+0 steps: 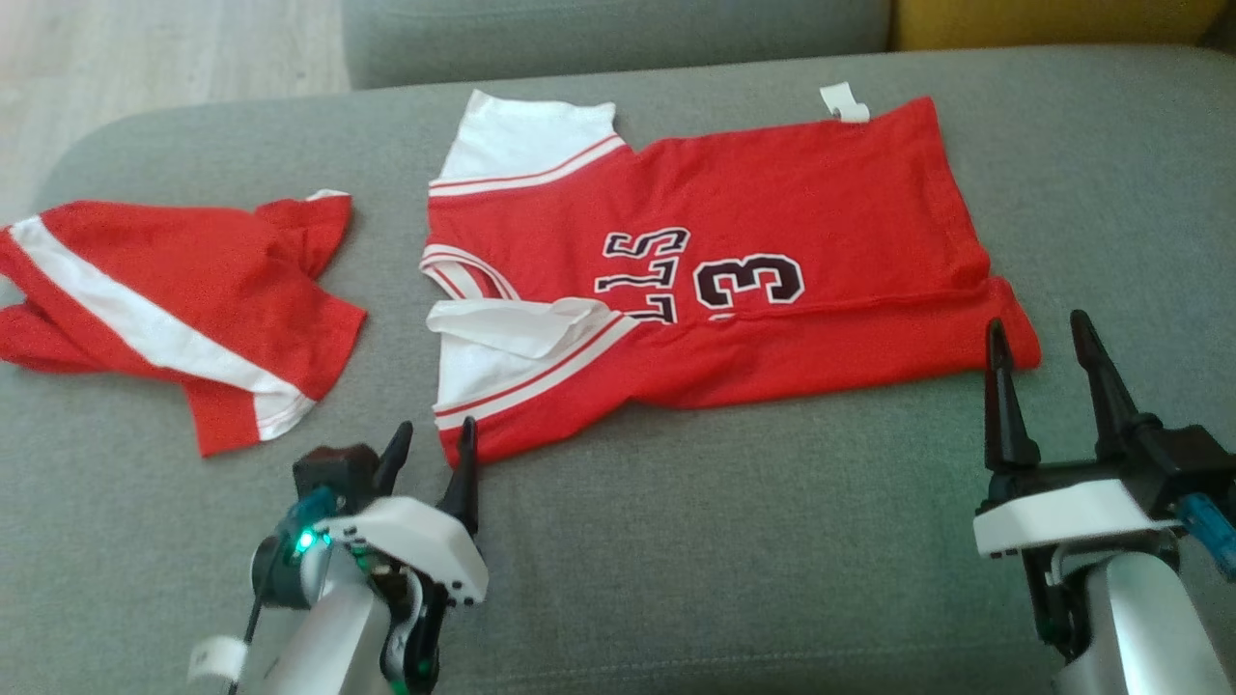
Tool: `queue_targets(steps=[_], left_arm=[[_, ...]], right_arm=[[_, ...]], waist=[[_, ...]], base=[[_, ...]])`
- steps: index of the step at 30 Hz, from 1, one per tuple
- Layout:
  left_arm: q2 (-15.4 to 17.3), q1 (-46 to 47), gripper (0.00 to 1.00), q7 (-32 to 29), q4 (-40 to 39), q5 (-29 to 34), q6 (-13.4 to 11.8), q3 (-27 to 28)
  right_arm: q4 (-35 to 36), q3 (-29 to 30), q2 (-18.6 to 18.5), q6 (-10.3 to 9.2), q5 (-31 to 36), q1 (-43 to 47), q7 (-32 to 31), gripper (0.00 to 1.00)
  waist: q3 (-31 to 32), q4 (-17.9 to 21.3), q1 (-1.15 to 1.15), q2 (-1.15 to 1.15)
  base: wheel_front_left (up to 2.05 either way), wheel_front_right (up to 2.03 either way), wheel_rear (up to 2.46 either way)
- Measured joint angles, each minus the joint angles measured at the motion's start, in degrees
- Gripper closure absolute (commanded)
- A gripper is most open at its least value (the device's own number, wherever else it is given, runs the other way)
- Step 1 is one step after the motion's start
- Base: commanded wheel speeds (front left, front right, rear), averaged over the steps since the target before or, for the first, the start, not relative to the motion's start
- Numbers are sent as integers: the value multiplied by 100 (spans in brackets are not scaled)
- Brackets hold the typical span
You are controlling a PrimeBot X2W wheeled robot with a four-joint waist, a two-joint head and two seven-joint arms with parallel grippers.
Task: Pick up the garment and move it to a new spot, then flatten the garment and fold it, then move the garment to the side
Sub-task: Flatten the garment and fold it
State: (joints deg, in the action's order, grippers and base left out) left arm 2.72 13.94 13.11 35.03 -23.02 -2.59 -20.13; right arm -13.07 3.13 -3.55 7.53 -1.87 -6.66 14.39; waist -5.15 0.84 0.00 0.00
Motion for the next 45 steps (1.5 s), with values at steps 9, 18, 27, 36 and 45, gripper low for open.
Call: queue_targets(steps=[9,18,27,36,45], left_arm=[[-31,563,0,-252,1047,-33,-172,-120],[-33,1263,100,-365,1540,42,80,-337],[-74,1369,100,69,1126,287,111,-513],[-73,1372,100,111,487,399,157,-678],[-63,1368,100,112,267,428,109,-698]], right_arm=[[62,-73,-2,0,1,-131,0,0],[-133,83,-1,0,119,-335,-100,0],[-1450,1191,70,0,-132,-1123,-1174,0],[-2694,1834,86,0,132,-1817,-1646,0],[-3227,2178,77,0,557,-2367,-1639,0]], waist=[[-255,186,0,0],[-507,171,0,0],[-676,-183,0,0],[-813,-510,0,0],[-995,-534,0,0]], base=[[0,0,0],[0,0,0],[0,0,0],[0,0,0],[0,0,0]])
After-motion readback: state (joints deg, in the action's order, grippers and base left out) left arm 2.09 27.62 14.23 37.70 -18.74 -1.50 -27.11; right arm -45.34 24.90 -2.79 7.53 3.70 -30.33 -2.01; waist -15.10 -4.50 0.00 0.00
